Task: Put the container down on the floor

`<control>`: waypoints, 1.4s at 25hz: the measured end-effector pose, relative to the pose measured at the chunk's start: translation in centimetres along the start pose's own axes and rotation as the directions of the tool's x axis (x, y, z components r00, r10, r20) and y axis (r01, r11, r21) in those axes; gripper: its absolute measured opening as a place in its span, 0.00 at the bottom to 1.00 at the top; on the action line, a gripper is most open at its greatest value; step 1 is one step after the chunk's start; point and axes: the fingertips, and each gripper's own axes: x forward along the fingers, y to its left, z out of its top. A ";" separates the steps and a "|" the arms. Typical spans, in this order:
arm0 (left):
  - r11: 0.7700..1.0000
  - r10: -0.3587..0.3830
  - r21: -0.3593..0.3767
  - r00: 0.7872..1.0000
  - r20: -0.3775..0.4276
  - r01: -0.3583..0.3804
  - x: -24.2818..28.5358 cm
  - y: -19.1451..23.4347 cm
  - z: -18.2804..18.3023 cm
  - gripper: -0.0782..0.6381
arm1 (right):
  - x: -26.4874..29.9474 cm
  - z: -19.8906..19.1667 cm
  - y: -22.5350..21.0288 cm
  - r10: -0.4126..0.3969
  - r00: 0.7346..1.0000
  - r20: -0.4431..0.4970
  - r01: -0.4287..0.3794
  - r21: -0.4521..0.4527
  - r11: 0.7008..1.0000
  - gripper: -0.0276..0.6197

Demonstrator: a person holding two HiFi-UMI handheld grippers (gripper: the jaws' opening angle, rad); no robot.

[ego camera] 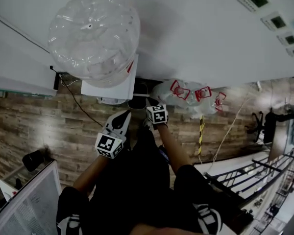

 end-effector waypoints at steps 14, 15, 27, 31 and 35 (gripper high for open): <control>0.997 0.066 0.037 0.995 0.077 -0.069 -1.5 -1.5 4.9 0.15 | -17.7 7.7 2.8 0.004 0.935 0.354 -0.060 0.146 0.988 0.10; 0.996 0.071 0.043 0.994 0.082 -0.075 -1.5 -1.7 5.1 0.15 | -18.5 7.8 2.9 0.004 0.929 0.369 -0.061 0.143 0.988 0.10; 0.992 0.111 0.048 0.990 0.085 -0.115 -0.5 -3.2 4.7 0.15 | -21.9 7.0 4.4 0.061 0.900 0.431 -0.116 0.101 0.988 0.09; 0.992 0.109 0.048 0.990 0.085 -0.113 0.1 -3.8 4.6 0.15 | -22.4 7.0 4.6 0.078 0.897 0.434 -0.118 0.065 0.991 0.09; 0.993 0.106 0.050 0.991 0.082 -0.111 0.5 -4.3 4.4 0.15 | -22.6 7.0 4.6 0.091 0.894 0.438 -0.126 0.051 0.991 0.09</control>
